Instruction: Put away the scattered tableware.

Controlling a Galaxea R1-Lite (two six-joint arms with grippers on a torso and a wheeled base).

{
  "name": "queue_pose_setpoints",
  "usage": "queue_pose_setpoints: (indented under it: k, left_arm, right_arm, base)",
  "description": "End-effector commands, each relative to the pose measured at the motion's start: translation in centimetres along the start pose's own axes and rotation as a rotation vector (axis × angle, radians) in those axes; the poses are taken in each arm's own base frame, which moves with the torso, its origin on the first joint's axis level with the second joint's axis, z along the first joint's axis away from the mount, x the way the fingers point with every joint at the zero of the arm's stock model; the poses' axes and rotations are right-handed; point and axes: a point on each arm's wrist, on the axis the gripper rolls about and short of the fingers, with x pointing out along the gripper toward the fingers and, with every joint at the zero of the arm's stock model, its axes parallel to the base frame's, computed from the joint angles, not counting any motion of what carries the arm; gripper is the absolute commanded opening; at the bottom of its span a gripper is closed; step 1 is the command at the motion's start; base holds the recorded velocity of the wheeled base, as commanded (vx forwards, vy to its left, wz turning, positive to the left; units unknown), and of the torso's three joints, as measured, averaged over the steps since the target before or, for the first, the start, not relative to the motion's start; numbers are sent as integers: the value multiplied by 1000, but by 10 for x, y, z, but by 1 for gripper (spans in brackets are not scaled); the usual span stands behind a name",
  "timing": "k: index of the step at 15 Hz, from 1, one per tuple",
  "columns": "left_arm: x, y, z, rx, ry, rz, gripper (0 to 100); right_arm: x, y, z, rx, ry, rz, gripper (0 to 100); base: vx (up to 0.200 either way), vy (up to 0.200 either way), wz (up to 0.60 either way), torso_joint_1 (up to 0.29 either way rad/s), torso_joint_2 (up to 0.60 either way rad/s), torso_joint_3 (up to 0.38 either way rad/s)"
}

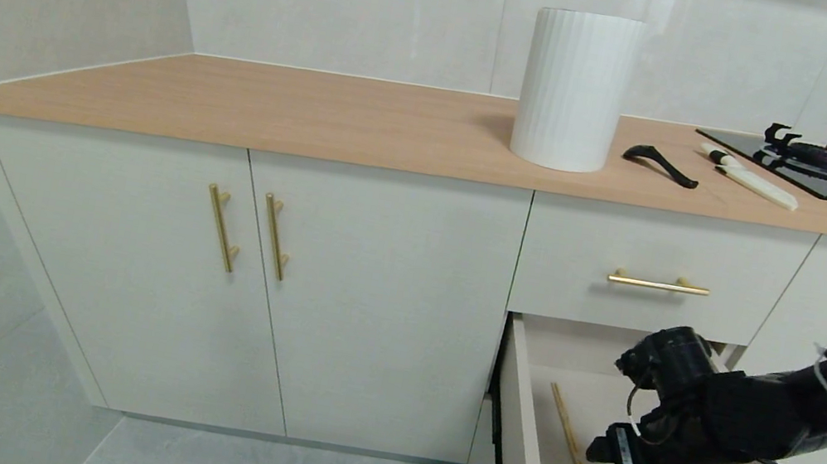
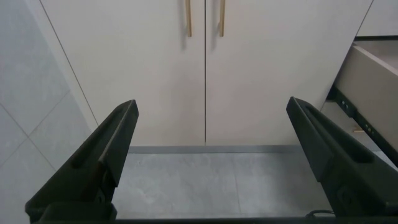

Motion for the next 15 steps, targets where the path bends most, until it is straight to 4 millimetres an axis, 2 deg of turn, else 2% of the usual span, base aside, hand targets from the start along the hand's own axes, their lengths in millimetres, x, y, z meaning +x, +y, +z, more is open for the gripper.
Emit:
queue_pose_setpoints:
  k: [1,5,15]
  left_arm:
    - [0,0,0,-1,2,0,100]
    - [0,0,0,0,2,0,100]
    - [0,0,0,-1,2,0,100]
  right_arm:
    - [-51,-10,5,19,-132,28,100]
    - [-80,-14,3,-7,-205,38,100]
    - [-79,-15,3,-7,-205,37,100]
  base:
    - [0,0,0,0,0,0]
    - [0,0,0,15,-142,-187]
    - [0,0,0,115,-469,-333]
